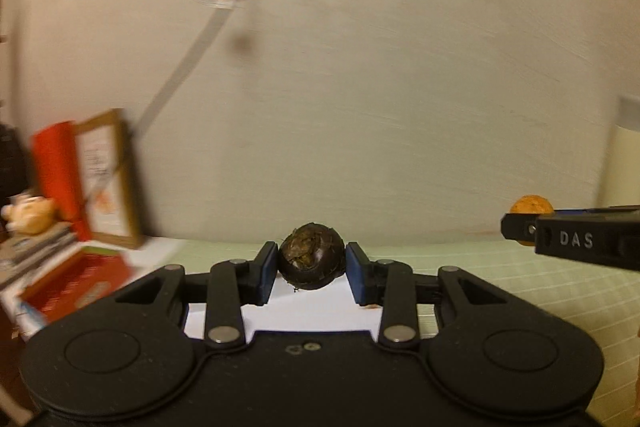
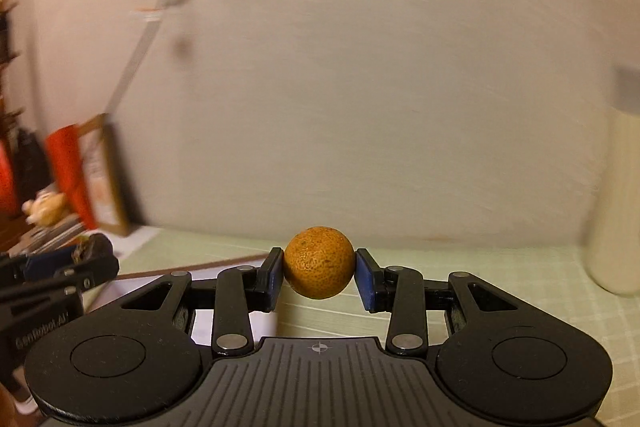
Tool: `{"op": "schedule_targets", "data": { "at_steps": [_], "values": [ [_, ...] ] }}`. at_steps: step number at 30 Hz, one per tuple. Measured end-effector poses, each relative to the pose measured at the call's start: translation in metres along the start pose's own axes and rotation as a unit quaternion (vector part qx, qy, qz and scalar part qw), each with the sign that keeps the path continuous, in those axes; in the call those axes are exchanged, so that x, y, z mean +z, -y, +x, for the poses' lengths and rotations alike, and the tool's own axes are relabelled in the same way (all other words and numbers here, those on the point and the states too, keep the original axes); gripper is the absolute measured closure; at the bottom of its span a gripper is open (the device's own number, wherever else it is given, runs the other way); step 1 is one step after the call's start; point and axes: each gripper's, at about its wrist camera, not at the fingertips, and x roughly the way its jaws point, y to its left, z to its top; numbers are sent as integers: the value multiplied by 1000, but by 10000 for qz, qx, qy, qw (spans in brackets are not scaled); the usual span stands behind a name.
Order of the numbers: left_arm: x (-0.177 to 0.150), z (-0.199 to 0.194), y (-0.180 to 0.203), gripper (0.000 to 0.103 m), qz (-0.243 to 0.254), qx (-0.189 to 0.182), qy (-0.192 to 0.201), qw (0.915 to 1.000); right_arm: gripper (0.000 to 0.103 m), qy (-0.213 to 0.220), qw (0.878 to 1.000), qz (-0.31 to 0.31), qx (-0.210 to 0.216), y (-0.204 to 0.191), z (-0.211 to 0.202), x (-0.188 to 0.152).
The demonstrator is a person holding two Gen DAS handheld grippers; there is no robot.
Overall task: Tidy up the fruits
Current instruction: 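Carry the chestnut and mandarin over the white box with both tools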
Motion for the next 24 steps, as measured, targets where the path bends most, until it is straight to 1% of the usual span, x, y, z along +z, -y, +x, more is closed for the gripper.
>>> {"op": "schedule_targets", "data": {
  "at_steps": [5, 8, 10, 14, 18, 24],
  "values": [
    [-3, -14, -58, 76, -239, 621, 52, 9978, 65, 201, 9977, -520, 379, -68, 6, -8],
    [-7, -15, -78, 76, -356, 855, 19, 9957, 65, 189, 9957, -698, 577, -91, 13, -12],
    [-10, -12, -89, 76, -438, 935, -25, 9946, 64, 159, 9947, -765, 671, -102, 15, -15],
    [-17, -10, -104, 76, -513, 1020, -126, 9934, 65, 49, 9942, -734, 788, -111, 26, -16],
    [-26, -6, -109, 76, -536, 1020, -232, 9931, 64, -68, 9937, -759, 819, -115, 37, -21],
    [-39, 13, -114, 76, -664, 889, -502, 9926, 64, -340, 9934, -737, 809, -111, 59, -24]
  ]
}}
